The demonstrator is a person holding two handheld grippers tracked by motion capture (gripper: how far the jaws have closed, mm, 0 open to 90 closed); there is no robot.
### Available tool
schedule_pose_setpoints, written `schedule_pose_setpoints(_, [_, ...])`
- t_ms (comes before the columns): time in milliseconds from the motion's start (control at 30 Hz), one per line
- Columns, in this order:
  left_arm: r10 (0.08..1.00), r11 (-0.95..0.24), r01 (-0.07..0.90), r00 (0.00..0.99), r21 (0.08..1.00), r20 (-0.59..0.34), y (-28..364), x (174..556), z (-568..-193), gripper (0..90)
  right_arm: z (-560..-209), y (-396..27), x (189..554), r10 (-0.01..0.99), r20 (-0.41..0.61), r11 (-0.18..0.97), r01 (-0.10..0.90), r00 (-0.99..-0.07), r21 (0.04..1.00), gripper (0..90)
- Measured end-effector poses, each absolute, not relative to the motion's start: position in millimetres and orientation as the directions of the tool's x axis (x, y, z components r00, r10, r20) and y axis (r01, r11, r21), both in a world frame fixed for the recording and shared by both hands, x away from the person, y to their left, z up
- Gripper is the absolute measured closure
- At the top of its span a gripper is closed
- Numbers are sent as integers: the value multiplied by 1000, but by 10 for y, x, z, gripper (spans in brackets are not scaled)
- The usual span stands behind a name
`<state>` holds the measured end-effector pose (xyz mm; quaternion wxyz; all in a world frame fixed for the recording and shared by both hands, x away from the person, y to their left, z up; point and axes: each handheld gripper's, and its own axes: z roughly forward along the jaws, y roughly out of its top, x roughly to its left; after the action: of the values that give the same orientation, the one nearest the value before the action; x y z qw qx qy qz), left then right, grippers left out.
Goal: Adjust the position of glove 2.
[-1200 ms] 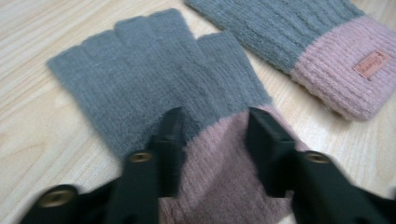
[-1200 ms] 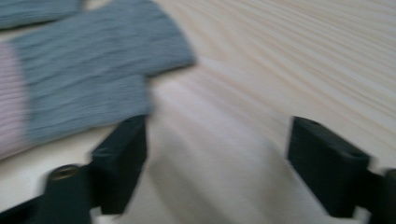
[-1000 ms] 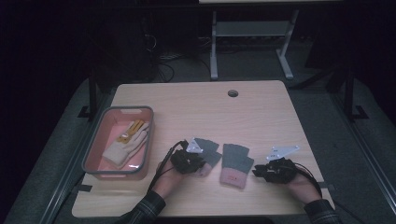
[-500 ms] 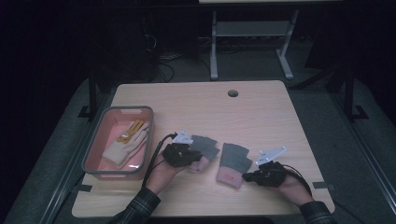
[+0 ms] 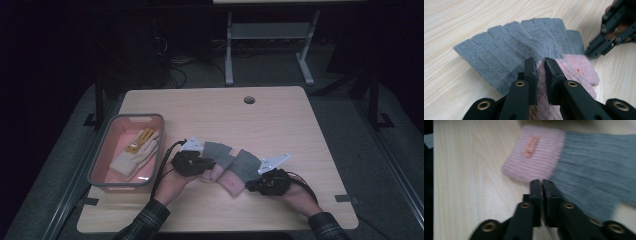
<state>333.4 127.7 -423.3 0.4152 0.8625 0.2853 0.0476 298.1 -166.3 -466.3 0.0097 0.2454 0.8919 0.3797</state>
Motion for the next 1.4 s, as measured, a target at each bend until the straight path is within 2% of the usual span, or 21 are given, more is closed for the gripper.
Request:
schedule_pose_setpoints(133, [515, -478, 448, 839, 756, -172, 1224, 3363, -4234, 804, -4629, -1902, 3045, 532, 148, 533, 465, -834, 706, 671])
schedule_pose_setpoints(300, [477, -495, 415, 864, 763, -161, 1094, 3379, -4202, 803, -4630, -2189, 3146, 650, 97, 464, 496, -753, 734, 441])
schedule_pose_setpoints(467, [424, -520, 376, 893, 767, -151, 936, 3393, -4185, 803, -4679, -2395, 3253, 710, 95, 425, 533, -698, 732, 302])
schedule_pose_setpoints(667, [369, -544, 337, 919, 769, -142, 758, 3388, -4213, 803, -4798, -2493, 3350, 787, 20, 422, 563, -616, 711, 140])
schedule_pose_setpoints(900, [321, -577, 302, 938, 759, -129, 620, 3362, -4273, 801, -4826, -2589, 3349, 823, 38, 369, 584, -566, 723, 132])
schedule_pose_setpoints(1200, [262, -632, 249, 960, 734, -99, 524, 3352, -4362, 800, -4827, -2596, 3347, 828, 30, 369, 584, -561, 723, 131])
schedule_pose_setpoints(1400, [253, -644, 256, 961, 721, -115, 497, 3374, -4416, 799, -4827, -2610, 3320, 832, 30, 364, 587, -553, 723, 132])
